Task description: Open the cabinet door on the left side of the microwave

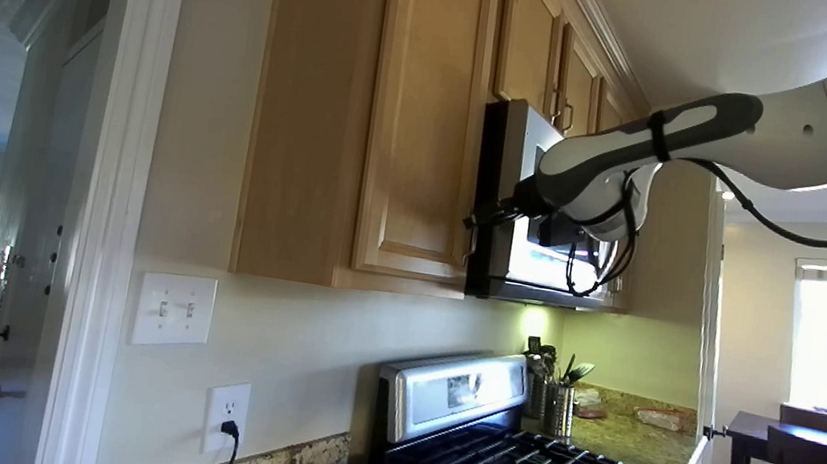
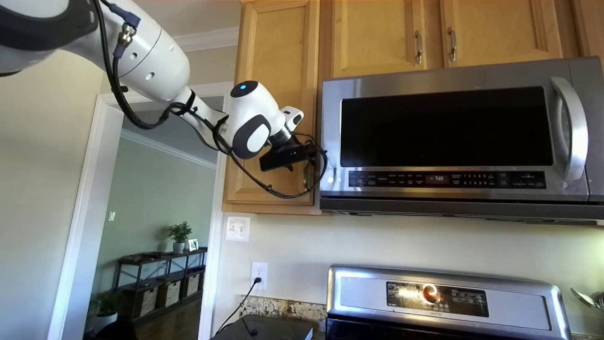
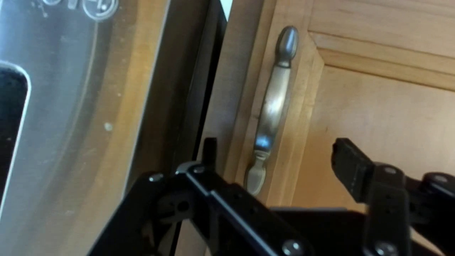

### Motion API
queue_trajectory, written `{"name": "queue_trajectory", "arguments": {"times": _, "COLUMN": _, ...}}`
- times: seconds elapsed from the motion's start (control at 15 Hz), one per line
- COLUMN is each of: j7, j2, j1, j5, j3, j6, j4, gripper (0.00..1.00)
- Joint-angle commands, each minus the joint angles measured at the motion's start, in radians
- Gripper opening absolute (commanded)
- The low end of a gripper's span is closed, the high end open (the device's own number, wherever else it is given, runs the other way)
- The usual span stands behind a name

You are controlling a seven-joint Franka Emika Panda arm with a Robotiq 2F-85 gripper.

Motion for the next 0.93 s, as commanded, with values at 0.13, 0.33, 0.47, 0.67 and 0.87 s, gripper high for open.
{"name": "queue_trajectory", "arguments": {"times": 0.13, "j7": -0.061, "j2": 0.004, "j1": 0.011, "j5": 0.046, "j3": -0.04, "j6": -0.046, "j4": 0.006, "gripper": 0.39}}
{"name": "queue_trajectory", "arguments": {"times": 0.33, "j7": -0.069, "j2": 0.001, "j1": 0.013, "j5": 0.066, "j3": -0.047, "j6": -0.072, "j4": 0.0, "gripper": 0.2}}
{"name": "queue_trajectory", "arguments": {"times": 0.47, "j7": -0.069, "j2": -0.003, "j1": 0.014, "j5": 0.068, "j3": -0.043, "j6": -0.09, "j4": 0.0, "gripper": 0.09}}
{"name": "queue_trajectory", "arguments": {"times": 0.67, "j7": -0.073, "j2": -0.012, "j1": 0.017, "j5": 0.068, "j3": -0.033, "j6": -0.111, "j4": -0.006, "gripper": 0.04}}
{"name": "queue_trajectory", "arguments": {"times": 0.87, "j7": -0.093, "j2": -0.033, "j1": 0.023, "j5": 0.065, "j3": -0.029, "j6": -0.128, "j4": -0.02, "gripper": 0.06}}
